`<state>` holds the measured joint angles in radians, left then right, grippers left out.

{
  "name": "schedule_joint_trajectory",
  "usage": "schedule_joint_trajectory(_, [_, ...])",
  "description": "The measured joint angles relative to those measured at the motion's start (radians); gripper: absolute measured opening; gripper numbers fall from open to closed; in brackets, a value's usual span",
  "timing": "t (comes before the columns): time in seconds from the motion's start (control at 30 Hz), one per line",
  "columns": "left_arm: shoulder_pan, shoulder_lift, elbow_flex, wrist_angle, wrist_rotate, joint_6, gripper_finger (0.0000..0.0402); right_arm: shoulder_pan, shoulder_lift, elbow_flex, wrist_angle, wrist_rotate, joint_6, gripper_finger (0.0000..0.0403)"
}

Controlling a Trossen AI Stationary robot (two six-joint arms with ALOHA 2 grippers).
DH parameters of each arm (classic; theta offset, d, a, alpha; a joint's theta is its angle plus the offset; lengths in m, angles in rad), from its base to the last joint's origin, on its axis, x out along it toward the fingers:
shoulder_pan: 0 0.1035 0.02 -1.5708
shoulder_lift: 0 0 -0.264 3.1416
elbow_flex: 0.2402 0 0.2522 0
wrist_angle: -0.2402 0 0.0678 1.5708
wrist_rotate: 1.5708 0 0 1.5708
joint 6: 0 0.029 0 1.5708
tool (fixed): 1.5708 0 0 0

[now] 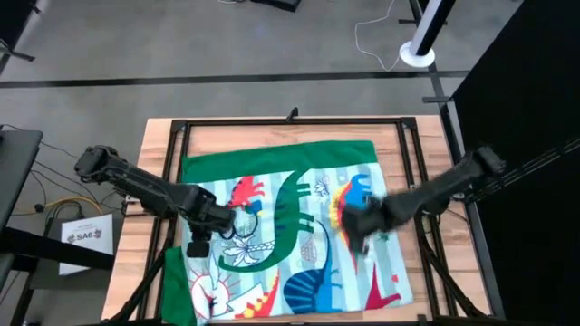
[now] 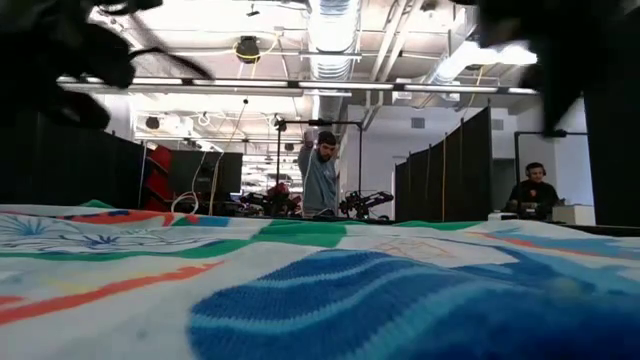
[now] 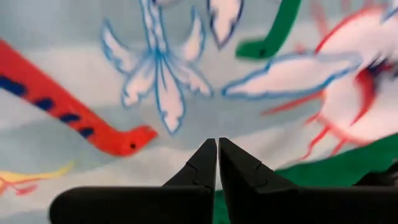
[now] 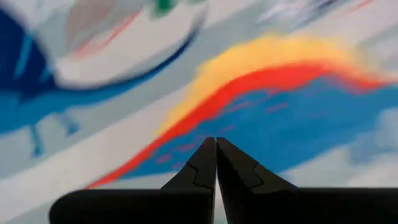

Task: Roll towel
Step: Roll the multicolor dinosaur print towel

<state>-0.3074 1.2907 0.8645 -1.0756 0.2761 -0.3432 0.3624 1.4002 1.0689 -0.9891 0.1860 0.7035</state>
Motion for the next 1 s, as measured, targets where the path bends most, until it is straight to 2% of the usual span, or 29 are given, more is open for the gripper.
schedule_joint_trajectory(0.1, [0.035, 0.003, 0.013, 0.106, -0.006, -0.035, 0.0004, -0.199, -0.092, 0.001, -0.083, 0.027, -0.1, 0.0])
schedule_joint_trajectory(0.23, [0.063, 0.005, 0.015, 0.339, -0.042, -0.117, 0.0004, -0.494, -0.127, -0.008, -0.087, 0.011, -0.23, 0.0])
schedule_joint_trajectory(0.33, [0.08, 0.005, 0.015, 0.431, -0.114, -0.151, 0.0004, -0.681, -0.078, -0.01, -0.052, -0.002, -0.382, 0.0])
schedule_joint_trajectory(0.53, [0.119, 0.005, 0.015, 0.437, -0.229, -0.226, 0.0004, -0.972, 0.123, -0.01, 0.106, -0.059, -0.569, 0.0])
schedule_joint_trajectory(0.7, [0.139, 0.005, 0.015, 0.433, -0.23, -0.273, 0.0004, -1.094, 0.295, -0.011, 0.149, -0.217, -0.704, 0.0])
schedule_joint_trajectory(0.83, [0.153, 0.005, 0.015, 0.395, -0.23, -0.33, 0.0004, -1.115, 0.386, -0.011, 0.194, -0.234, -0.781, 0.0])
schedule_joint_trajectory(0.9, [0.161, 0.005, 0.015, 0.364, -0.23, -0.354, 0.0004, -1.123, 0.404, -0.009, 0.203, -0.188, -0.785, 0.0])
schedule_joint_trajectory(1.0, [0.172, 0.005, 0.014, 0.302, -0.231, -0.358, 0.0004, -1.147, 0.407, -0.007, 0.216, -0.042, -0.78, 0.0])
